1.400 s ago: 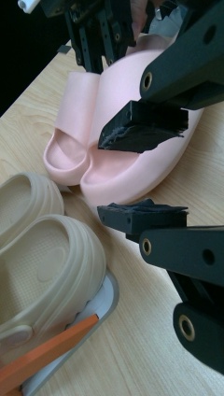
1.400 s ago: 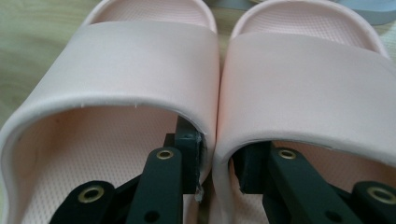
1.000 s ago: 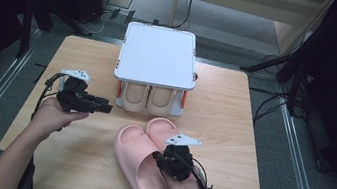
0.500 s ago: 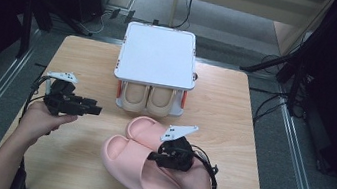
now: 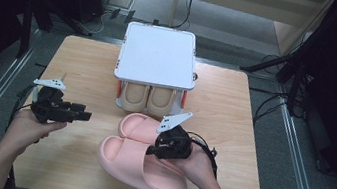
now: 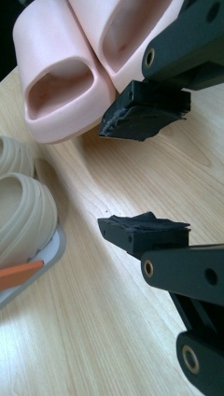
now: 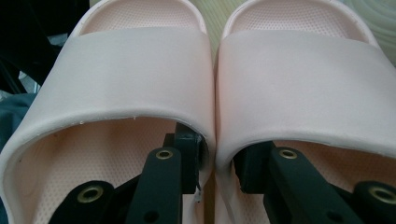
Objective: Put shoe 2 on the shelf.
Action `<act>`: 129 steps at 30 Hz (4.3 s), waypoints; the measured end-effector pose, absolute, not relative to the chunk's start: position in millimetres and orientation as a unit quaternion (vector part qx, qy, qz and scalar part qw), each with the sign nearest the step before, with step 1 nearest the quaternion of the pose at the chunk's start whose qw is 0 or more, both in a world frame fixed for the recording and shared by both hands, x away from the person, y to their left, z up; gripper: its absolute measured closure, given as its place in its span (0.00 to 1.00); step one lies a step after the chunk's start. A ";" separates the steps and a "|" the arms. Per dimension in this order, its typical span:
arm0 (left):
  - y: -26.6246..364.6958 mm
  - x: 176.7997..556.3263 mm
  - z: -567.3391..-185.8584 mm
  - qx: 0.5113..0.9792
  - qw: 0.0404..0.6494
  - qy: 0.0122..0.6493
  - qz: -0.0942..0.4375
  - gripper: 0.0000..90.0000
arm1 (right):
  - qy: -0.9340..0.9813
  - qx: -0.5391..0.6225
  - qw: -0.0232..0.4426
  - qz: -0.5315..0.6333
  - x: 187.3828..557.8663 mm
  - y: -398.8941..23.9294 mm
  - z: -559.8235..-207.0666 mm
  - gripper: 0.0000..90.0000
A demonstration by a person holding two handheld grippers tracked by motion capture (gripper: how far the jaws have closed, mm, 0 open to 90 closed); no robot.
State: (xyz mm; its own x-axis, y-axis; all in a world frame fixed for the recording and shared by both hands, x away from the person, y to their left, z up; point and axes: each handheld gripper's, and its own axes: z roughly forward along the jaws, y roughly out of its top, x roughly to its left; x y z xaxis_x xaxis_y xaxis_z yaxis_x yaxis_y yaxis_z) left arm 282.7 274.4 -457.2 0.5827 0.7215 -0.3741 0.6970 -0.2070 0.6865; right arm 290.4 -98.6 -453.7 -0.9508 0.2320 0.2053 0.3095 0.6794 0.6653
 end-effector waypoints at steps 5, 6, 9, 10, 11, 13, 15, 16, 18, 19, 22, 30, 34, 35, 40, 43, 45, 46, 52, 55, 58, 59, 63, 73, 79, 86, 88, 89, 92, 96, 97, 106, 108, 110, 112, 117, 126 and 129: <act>278.5 279.6 -458.7 0.773 0.435 0.461 0.017 0.54 | -0.914 -0.140 0.059 -0.377 297.5 -97.9 -450.9 0.82; 279.3 279.4 -459.1 0.773 0.435 0.462 0.017 0.54 | -0.913 -0.140 0.062 -0.378 298.9 -98.5 -449.8 0.82; 280.6 279.4 -460.4 0.774 0.433 0.462 0.017 0.53 | -0.910 -0.138 0.066 -0.384 303.9 -99.7 -445.9 0.82; 280.7 279.7 -460.8 0.773 0.433 0.462 0.017 0.53 | -0.911 -0.139 0.066 -0.384 305.3 -99.7 -443.7 0.82; 280.7 280.3 -461.2 0.774 0.433 0.462 0.016 0.53 | -0.911 -0.139 0.065 -0.384 306.7 -99.4 -441.5 0.82; 280.4 280.8 -461.9 0.774 0.433 0.462 0.015 0.53 | -0.913 -0.135 0.062 -0.381 309.3 -97.9 -436.6 0.82; 279.8 281.1 -462.6 0.774 0.433 0.462 0.014 0.53 | -0.913 -0.130 0.060 -0.381 311.0 -95.9 -431.8 0.82; 279.4 281.1 -462.8 0.774 0.434 0.462 0.014 0.53 | -0.914 -0.128 0.061 -0.381 312.4 -94.4 -429.0 0.82; 279.5 281.4 -463.0 0.775 0.433 0.460 0.013 0.53 | -0.915 -0.123 0.062 -0.380 315.4 -91.7 -424.6 0.82; 279.5 281.4 -463.2 0.774 0.434 0.461 0.013 0.53 | -0.915 -0.123 0.062 -0.379 316.4 -90.7 -422.7 0.82; 280.9 281.4 -463.8 0.773 0.435 0.462 0.014 0.53 | -0.915 -0.119 0.066 -0.380 321.4 -86.9 -414.4 0.82; 285.6 282.2 -464.2 0.770 0.436 0.466 0.017 0.53 | -0.914 -0.098 0.062 -0.389 331.3 -75.1 -385.4 0.82; 284.8 283.2 -465.4 0.772 0.432 0.467 0.017 0.53 | -0.912 -0.100 0.062 -0.392 336.6 -71.4 -369.5 0.82; 284.8 283.5 -465.5 0.773 0.430 0.466 0.015 0.53 | -0.912 -0.100 0.062 -0.392 337.9 -70.6 -365.7 0.82; 284.6 283.9 -466.2 0.776 0.427 0.463 0.017 0.53 | -0.908 -0.118 0.057 -0.398 342.5 -67.6 -345.9 0.82; 284.3 283.7 -466.2 0.775 0.428 0.464 0.018 0.53 | -0.905 -0.134 0.040 -0.402 346.1 -66.2 -333.8 0.82; 284.2 283.8 -466.1 0.776 0.427 0.464 0.017 0.53 | -0.904 -0.148 0.036 -0.400 350.4 -65.4 -328.8 0.82; 284.0 283.9 -466.1 0.776 0.426 0.464 0.017 0.53 | -0.903 -0.158 0.032 -0.398 353.1 -64.6 -326.4 0.82; 282.6 284.1 -466.4 0.775 0.429 0.463 0.017 0.53 | -0.899 -0.213 -0.002 -0.382 375.2 -55.4 -317.0 0.82; 282.4 284.4 -466.7 0.776 0.428 0.463 0.017 0.53 | -0.887 -0.253 -0.016 -0.386 391.2 -51.7 -313.9 0.82; 281.9 284.8 -467.0 0.777 0.428 0.461 0.016 0.53 | -0.870 -0.303 -0.035 -0.388 408.5 -47.9 -312.7 0.82; 281.6 285.0 -467.2 0.777 0.428 0.461 0.015 0.53 | -0.864 -0.316 -0.041 -0.389 414.0 -46.9 -312.7 0.82; 280.0 285.6 -467.5 0.779 0.427 0.459 0.014 0.53 | -0.841 -0.370 -0.063 -0.389 431.1 -42.9 -312.3 0.82; 275.5 287.6 -467.9 0.785 0.425 0.450 0.010 0.53 | -0.784 -0.484 -0.108 -0.375 465.1 -32.7 -314.2 0.82; 273.1 288.5 -468.1 0.789 0.423 0.446 0.007 0.53 | -0.741 -0.549 -0.109 -0.371 480.8 -24.6 -319.2 0.82; 271.1 290.2 -468.9 0.791 0.423 0.441 0.004 0.53 | -0.718 -0.588 -0.134 -0.347 498.1 -15.1 -319.7 0.82; 270.5 290.1 -468.7 0.791 0.425 0.439 0.002 0.53 | -0.711 -0.598 -0.141 -0.342 503.3 -16.9 -320.1 0.81; 270.5 290.0 -468.4 0.792 0.425 0.438 0.002 0.53 | -0.708 -0.602 -0.143 -0.341 504.7 -17.7 -320.3 0.81; 270.9 290.3 -468.4 0.792 0.425 0.438 0.002 0.53 | -0.697 -0.616 -0.144 -0.339 508.9 -19.4 -322.7 0.81; 271.1 290.7 -468.2 0.792 0.426 0.438 0.002 0.53 | -0.693 -0.623 -0.148 -0.331 510.7 -15.5 -327.4 0.80; 270.8 290.4 -468.0 0.791 0.427 0.438 0.002 0.53 | -0.693 -0.622 -0.154 -0.330 510.6 -13.6 -327.4 0.80; 271.4 290.6 -468.1 0.793 0.425 0.436 0.004 0.53 | -0.687 -0.625 -0.170 -0.329 510.0 -5.4 -329.6 0.72; 271.1 290.9 -468.3 0.793 0.424 0.437 0.003 0.53 | -0.689 -0.622 -0.174 -0.327 509.0 -3.2 -330.0 0.71; 270.5 290.9 -468.4 0.794 0.424 0.436 0.002 0.53 | -0.689 -0.622 -0.177 -0.328 508.5 -2.2 -330.6 0.69; 269.7 290.9 -468.5 0.794 0.423 0.436 0.002 0.53 | -0.691 -0.620 -0.173 -0.329 508.1 -2.2 -331.1 0.63; 269.0 291.3 -469.2 0.795 0.421 0.436 0.002 0.53 | -0.694 -0.616 -0.168 -0.334 504.6 -3.2 -329.3 0.58; 269.6 291.1 -469.4 0.795 0.419 0.438 0.003 0.52 | -0.704 -0.600 -0.165 -0.343 490.5 -7.7 -325.0 0.54; 268.8 291.0 -469.6 0.796 0.417 0.438 0.003 0.52 | -0.707 -0.596 -0.158 -0.346 485.3 -11.6 -325.0 0.54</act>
